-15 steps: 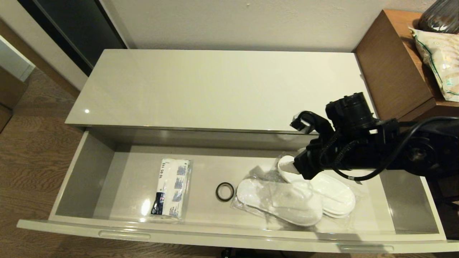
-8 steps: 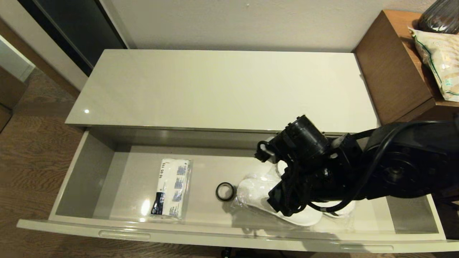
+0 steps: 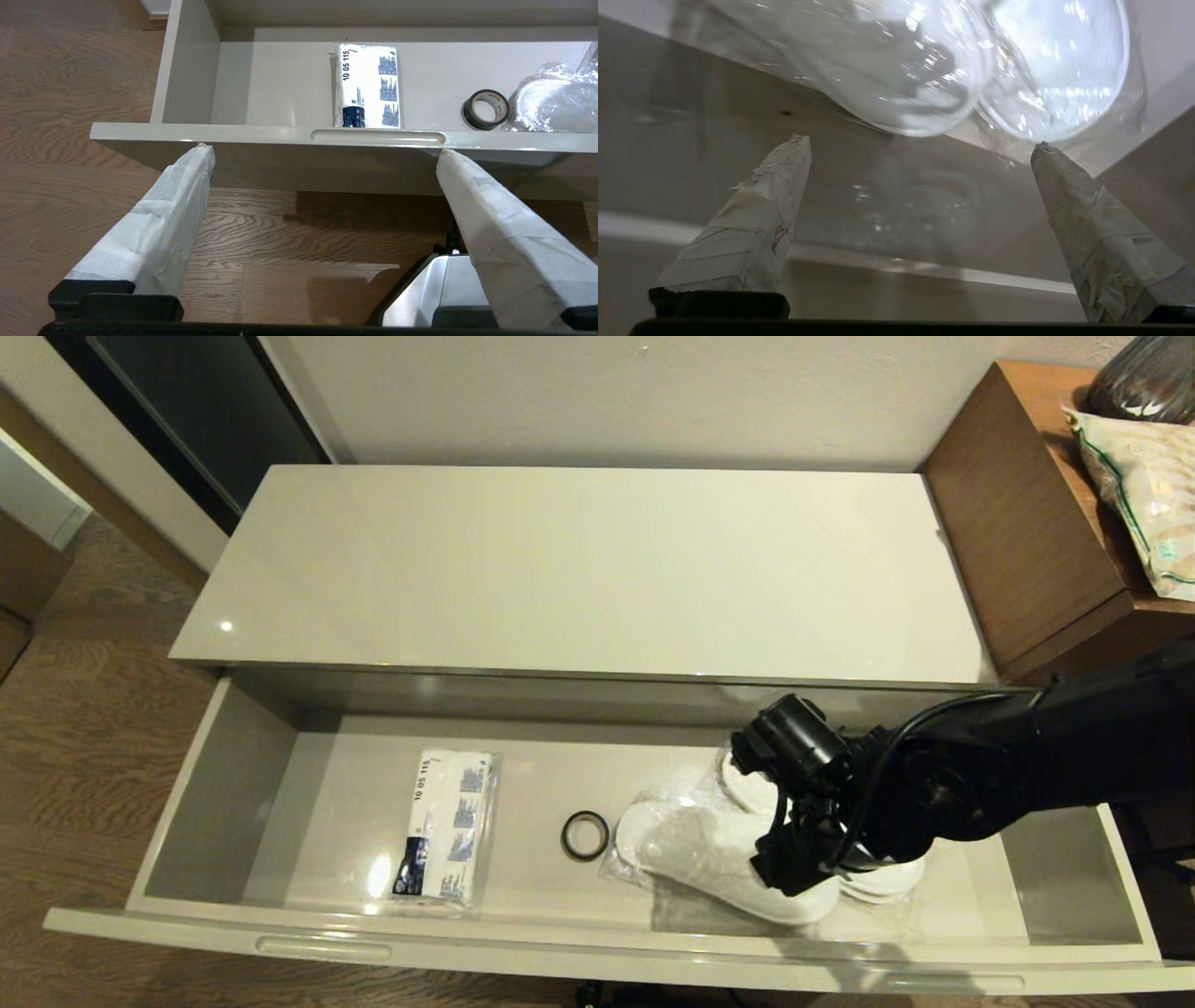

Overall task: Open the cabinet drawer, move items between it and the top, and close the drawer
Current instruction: Take out the disposable slippers from the drawer

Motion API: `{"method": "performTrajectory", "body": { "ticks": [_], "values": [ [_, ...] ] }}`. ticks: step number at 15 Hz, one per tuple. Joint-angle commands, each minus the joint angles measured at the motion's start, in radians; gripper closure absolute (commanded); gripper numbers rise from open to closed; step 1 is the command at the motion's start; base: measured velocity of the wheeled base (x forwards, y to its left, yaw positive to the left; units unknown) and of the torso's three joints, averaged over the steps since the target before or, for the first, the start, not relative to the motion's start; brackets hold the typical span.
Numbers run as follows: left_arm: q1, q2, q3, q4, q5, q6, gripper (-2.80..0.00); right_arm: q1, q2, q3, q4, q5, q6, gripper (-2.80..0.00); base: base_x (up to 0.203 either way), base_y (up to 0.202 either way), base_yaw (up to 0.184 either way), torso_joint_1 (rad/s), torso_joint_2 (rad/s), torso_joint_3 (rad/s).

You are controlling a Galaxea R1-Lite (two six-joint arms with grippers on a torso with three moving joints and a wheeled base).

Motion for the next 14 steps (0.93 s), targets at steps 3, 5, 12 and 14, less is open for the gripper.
{"method": "performTrajectory", "body": {
  "ticks": [3, 5, 12, 14],
  "values": [
    [0.0, 0.001, 0.0, 0.0, 0.0, 0.0, -2.8, -0.13, 0.068, 0.033, -0.087, -0.003, -0.043, -2.8, 0.0, 0.0, 0.0, 0.0, 0.0, 0.0],
    [0.0, 0.001, 0.0, 0.0, 0.0, 0.0, -2.8, -0.17, 0.133, 0.012, -0.162, -0.001, -0.094, -2.8, 0.0, 0.0, 0.0, 0.0, 0.0, 0.0],
    [0.0, 0.001, 0.0, 0.0, 0.0, 0.0, -2.8, -0.264, 0.225, 0.002, -0.45, 0.006, -0.34, -2.8, 0.0, 0.0, 0.0, 0.0, 0.0, 0.0],
    [0.0, 0.001, 0.0, 0.0, 0.0, 0.0, -2.8, -0.268, 0.236, 0.019, -0.501, 0.011, -0.376, -2.8, 0.0, 0.0, 0.0, 0.0, 0.0, 0.0]
  ]
}}
